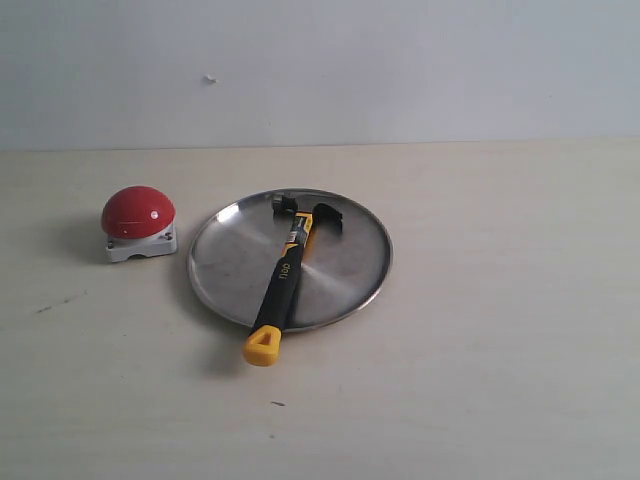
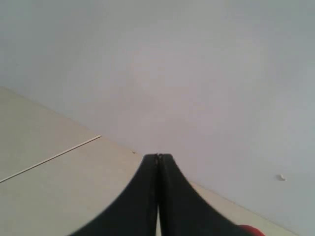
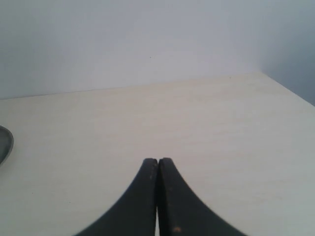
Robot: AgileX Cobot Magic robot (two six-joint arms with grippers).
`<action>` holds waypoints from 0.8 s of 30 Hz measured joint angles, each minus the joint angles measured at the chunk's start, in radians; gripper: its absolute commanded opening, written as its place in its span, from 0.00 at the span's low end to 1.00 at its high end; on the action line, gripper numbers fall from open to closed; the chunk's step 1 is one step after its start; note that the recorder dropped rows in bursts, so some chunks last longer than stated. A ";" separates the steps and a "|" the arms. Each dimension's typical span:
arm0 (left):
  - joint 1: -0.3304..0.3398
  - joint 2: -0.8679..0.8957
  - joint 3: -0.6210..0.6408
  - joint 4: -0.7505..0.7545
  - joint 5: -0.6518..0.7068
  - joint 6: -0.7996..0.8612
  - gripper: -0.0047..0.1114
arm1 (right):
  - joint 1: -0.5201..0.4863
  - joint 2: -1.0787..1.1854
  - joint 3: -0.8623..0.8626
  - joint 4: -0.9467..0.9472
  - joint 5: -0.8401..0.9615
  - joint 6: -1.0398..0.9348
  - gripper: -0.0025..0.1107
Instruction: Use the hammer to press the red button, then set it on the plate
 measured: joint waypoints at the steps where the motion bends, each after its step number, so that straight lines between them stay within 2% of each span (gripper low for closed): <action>1: 0.000 0.000 0.000 0.000 0.000 0.000 0.04 | 0.000 0.000 0.000 0.000 0.000 0.000 0.02; 22: 0.000 0.000 0.000 0.000 -0.009 0.036 0.04 | 0.000 0.000 0.000 0.007 0.000 0.000 0.02; 24: 0.000 0.000 0.000 0.004 0.002 -0.014 0.04 | 0.000 0.000 0.000 0.007 0.000 0.000 0.02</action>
